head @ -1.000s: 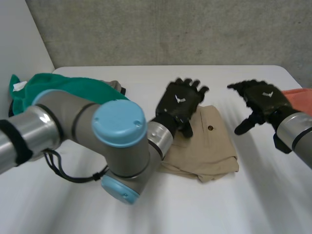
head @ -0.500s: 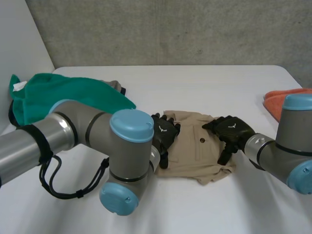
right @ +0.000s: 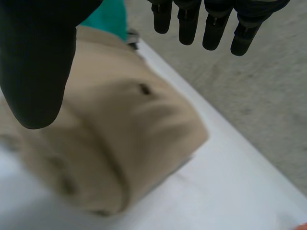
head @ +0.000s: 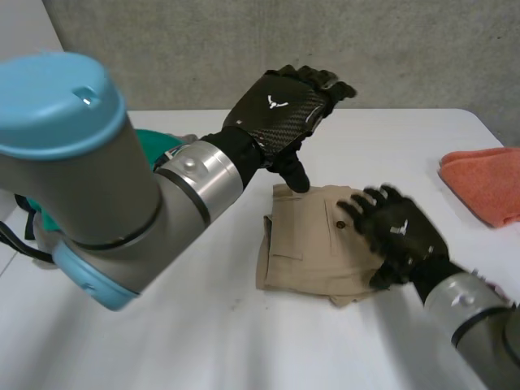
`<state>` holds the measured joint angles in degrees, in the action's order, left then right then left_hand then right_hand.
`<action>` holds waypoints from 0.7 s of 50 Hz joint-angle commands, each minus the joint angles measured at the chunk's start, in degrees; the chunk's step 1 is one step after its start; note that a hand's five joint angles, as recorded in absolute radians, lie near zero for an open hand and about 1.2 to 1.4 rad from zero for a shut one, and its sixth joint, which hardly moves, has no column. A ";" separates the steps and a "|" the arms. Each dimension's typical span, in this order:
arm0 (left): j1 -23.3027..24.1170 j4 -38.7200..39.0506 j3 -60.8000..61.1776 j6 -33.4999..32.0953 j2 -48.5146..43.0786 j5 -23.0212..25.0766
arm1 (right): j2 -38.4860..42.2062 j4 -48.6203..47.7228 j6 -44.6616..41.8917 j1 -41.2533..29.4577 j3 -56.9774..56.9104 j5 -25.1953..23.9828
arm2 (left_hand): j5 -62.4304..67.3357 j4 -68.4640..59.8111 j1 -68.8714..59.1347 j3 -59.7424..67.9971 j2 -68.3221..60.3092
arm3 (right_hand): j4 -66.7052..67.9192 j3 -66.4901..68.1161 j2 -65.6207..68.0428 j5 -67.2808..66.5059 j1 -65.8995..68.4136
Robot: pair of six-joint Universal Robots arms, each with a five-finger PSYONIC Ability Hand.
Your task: Fold the laundry.
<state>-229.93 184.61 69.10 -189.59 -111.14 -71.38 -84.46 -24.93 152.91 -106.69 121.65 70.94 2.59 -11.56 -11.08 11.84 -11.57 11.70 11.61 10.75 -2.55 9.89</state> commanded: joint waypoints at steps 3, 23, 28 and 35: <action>-2.63 -1.80 -0.02 6.16 0.31 7.75 | 5.26 -8.11 -0.07 -0.62 3.86 -3.88 | -0.69 -0.34 -0.81 0.06 -0.32 | -1.70 -1.61 -0.75 2.55 0.11; -1.67 -1.63 0.33 6.16 0.31 8.62 | 17.84 -22.89 -1.12 -0.80 -0.09 -3.18 | -0.35 -0.67 -1.15 0.39 -0.66 | -0.28 -0.19 0.67 1.13 1.53; -1.23 -1.63 0.51 6.16 0.22 8.54 | 18.36 -23.15 -1.03 -0.88 -2.20 -3.18 | -0.35 -0.67 -1.15 0.39 -0.66 | 10.14 10.22 11.09 -9.29 11.95; -1.05 -1.63 0.95 6.16 0.04 8.54 | 21.88 -23.24 -1.03 -2.46 -5.98 -2.82 | -0.35 -0.67 -1.15 0.39 -0.66 | 17.22 17.30 18.16 -16.37 19.03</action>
<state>-231.11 182.99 69.70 -183.43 -110.91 -62.82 -65.08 -48.25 151.85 -107.98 118.71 67.78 2.59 -11.56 -11.08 11.84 -11.57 21.72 21.80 21.40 -10.19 21.74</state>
